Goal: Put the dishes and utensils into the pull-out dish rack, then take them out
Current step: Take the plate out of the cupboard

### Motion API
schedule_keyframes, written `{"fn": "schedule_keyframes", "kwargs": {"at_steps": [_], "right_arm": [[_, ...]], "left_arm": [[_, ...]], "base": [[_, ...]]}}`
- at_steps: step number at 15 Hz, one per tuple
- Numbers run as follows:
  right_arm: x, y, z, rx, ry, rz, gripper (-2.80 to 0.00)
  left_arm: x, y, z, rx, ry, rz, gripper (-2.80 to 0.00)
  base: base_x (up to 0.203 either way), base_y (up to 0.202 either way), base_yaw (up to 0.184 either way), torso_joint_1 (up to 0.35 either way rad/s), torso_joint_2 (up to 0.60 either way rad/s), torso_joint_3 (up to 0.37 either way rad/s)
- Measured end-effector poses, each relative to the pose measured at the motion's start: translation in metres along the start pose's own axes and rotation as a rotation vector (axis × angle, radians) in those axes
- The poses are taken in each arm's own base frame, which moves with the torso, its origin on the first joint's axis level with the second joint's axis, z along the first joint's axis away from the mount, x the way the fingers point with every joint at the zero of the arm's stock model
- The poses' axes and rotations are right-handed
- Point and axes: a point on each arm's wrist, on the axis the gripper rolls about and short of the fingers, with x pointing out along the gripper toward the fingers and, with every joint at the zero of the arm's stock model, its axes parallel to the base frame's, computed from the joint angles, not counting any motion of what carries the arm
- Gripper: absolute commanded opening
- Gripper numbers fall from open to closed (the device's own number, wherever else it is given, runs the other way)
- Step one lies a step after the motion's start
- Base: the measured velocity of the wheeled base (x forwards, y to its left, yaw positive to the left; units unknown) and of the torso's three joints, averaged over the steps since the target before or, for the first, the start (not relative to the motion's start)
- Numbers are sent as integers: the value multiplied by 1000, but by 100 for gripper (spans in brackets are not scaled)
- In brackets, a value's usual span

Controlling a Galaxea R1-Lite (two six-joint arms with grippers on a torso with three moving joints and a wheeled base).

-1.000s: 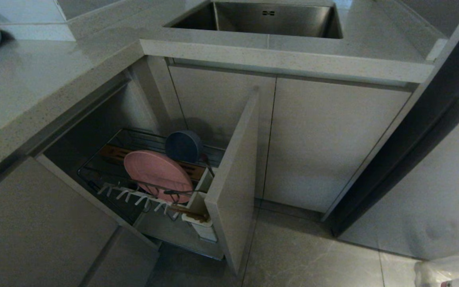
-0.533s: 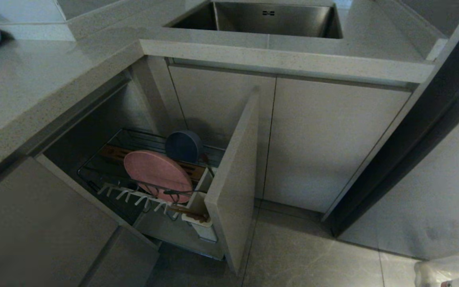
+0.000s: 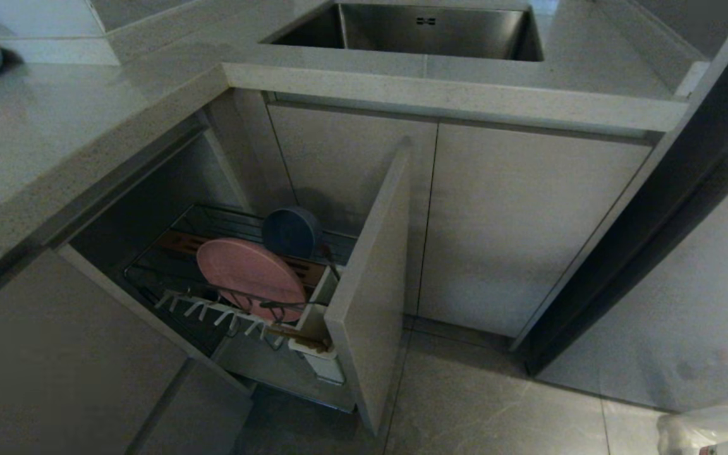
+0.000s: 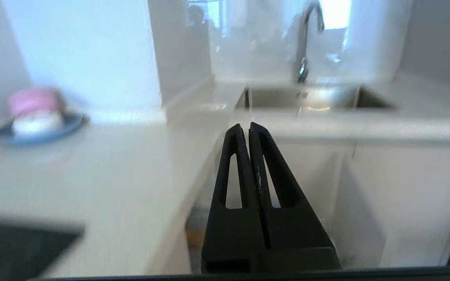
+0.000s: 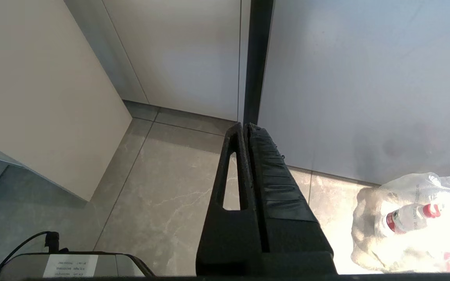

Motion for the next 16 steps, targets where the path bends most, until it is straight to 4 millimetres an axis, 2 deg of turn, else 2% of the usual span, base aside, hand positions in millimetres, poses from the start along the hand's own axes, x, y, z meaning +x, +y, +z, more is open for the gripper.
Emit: {"fn": "schedule_keyframes", "kwargs": {"at_steps": [2,4,7,9,11,14,16], "right_arm": [[0,0,0,0,0,0,-280],[0,0,0,0,0,0,-280],[0,0,0,0,0,0,-280],[0,0,0,0,0,0,-280],[0,0,0,0,0,0,-280],[0,0,0,0,0,0,-280],[0,0,0,0,0,0,-280]], "left_arm": [[28,4,33,-38,-17,-17,-280],[65,12,62,-138,-33,-20,-280],[135,26,77,-359,-2,26,-280],[185,28,70,-518,53,82,-280],[226,15,53,-655,143,136,-280],[272,-34,16,-791,304,253,-280],[284,-75,-11,-836,406,340,-280]], "base": [[0,0,0,0,0,0],[0,0,0,0,0,0],[0,0,0,0,0,0],[0,0,0,0,0,0],[0,0,0,0,0,0],[0,0,0,0,0,0],[0,0,0,0,0,0]]}}
